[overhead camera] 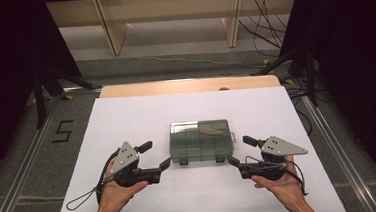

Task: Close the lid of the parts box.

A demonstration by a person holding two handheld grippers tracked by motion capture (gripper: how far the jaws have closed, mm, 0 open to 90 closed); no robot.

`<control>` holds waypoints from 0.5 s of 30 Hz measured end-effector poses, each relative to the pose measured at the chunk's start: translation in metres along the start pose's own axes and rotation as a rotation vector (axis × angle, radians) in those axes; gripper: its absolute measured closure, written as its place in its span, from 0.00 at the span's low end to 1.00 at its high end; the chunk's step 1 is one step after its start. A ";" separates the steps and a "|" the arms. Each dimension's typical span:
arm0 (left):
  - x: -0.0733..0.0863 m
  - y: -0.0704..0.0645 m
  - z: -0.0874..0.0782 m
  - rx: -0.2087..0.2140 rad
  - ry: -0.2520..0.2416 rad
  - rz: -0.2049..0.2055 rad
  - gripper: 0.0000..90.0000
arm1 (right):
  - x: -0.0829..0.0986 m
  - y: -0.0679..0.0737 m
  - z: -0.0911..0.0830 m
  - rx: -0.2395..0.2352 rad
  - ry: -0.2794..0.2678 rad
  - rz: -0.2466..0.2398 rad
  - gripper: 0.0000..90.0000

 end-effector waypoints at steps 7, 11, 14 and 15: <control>-0.001 -0.005 -0.004 0.006 -0.004 0.000 0.19 | 0.002 0.006 -0.003 -0.011 -0.007 0.000 0.19; -0.002 -0.007 -0.007 0.011 -0.020 0.001 0.19 | 0.003 0.009 -0.004 -0.020 -0.015 -0.003 0.19; -0.003 -0.009 -0.010 0.011 -0.019 -0.002 0.19 | 0.003 0.010 -0.008 -0.009 -0.007 -0.010 0.19; -0.003 -0.010 -0.011 0.010 -0.020 -0.002 0.19 | 0.003 0.010 -0.009 -0.005 -0.004 -0.010 0.19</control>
Point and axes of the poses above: each handheld gripper's, and its own axes: z roughly forward along the jaws, x roughly out of its underside, y roughly to its left, the point moved 5 cm from there along z, roughly forward along the jaws
